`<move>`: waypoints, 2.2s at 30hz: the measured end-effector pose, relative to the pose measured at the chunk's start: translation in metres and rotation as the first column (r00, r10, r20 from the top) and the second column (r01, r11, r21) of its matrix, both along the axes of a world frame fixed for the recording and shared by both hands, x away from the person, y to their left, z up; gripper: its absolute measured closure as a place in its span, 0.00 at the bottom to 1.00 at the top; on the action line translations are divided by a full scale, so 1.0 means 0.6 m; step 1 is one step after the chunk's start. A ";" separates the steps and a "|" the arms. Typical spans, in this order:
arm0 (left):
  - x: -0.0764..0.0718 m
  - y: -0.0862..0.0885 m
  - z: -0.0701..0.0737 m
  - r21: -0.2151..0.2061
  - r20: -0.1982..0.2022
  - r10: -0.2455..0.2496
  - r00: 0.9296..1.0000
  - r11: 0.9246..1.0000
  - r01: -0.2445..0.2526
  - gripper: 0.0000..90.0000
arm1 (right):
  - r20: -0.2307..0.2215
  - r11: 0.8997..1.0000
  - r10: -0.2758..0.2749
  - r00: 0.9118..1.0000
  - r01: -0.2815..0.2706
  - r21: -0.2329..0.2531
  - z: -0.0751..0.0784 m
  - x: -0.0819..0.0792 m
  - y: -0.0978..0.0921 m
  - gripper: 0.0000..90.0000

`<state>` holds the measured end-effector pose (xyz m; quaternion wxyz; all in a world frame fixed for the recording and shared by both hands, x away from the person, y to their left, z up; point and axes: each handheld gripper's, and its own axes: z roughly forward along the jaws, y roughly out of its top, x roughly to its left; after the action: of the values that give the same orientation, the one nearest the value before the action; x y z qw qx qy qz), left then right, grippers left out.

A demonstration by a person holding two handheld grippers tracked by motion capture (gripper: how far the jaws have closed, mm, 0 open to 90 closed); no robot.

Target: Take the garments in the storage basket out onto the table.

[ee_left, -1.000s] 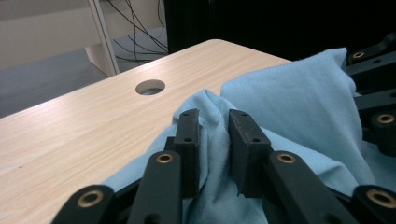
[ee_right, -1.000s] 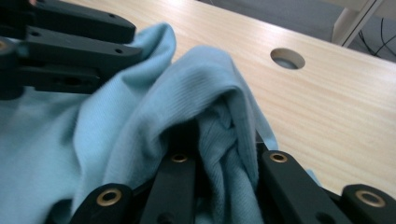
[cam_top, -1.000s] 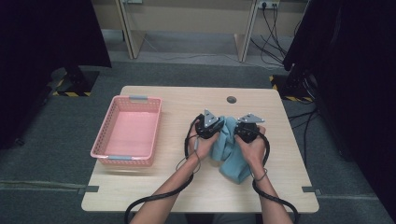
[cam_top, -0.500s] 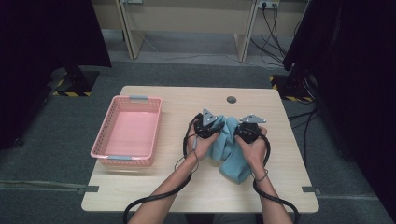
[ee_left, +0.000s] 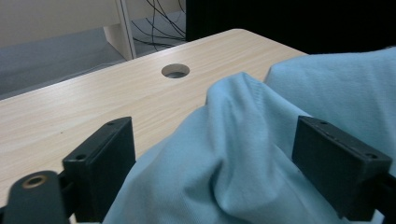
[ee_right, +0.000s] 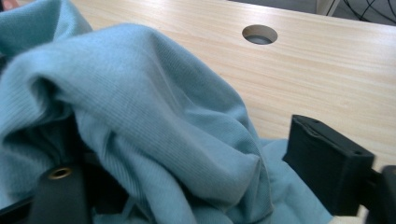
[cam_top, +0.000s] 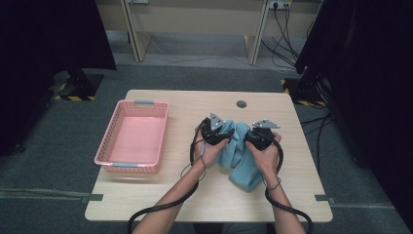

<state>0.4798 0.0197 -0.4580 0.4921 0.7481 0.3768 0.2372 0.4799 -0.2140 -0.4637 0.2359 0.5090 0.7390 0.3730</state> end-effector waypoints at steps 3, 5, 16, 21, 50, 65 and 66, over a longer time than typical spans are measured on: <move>-0.005 0.005 0.005 0.002 0.002 -0.014 1.000 1.000 0.014 0.08 | -0.004 1.000 0.023 1.000 -0.023 0.014 0.003 -0.005 -0.003 0.09; -0.010 0.009 0.009 0.001 0.004 -0.024 1.000 1.000 0.024 0.06 | -0.008 0.999 0.029 1.000 -0.029 0.015 0.004 -0.006 -0.005 0.08; -0.031 0.040 0.030 0.056 0.009 -0.026 1.000 0.998 0.025 0.05 | -0.019 0.995 0.102 0.995 -0.101 0.023 0.018 -0.022 -0.012 0.08; -0.039 0.053 0.035 0.075 0.013 -0.024 1.000 0.997 0.023 0.05 | -0.012 0.992 0.126 0.992 -0.125 0.025 0.027 -0.032 -0.017 0.06; -0.092 0.138 0.074 0.084 0.091 -0.010 0.996 0.996 0.002 0.07 | 0.031 0.982 0.187 0.982 -0.188 0.025 0.053 -0.068 -0.025 0.05; -0.107 0.169 0.065 0.057 0.083 0.003 0.997 0.998 -0.008 0.07 | 0.043 0.980 0.198 0.979 -0.199 0.012 0.057 -0.074 -0.020 0.05; -0.107 0.170 0.065 0.054 0.082 0.004 0.997 0.999 -0.008 0.07 | 0.043 0.980 0.198 0.979 -0.199 0.015 0.057 -0.074 -0.021 0.05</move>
<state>0.4154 0.1217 -0.4189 0.4859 0.7497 0.3520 0.2791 0.4356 -0.2263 -0.4292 0.2079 0.4273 0.7774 0.4121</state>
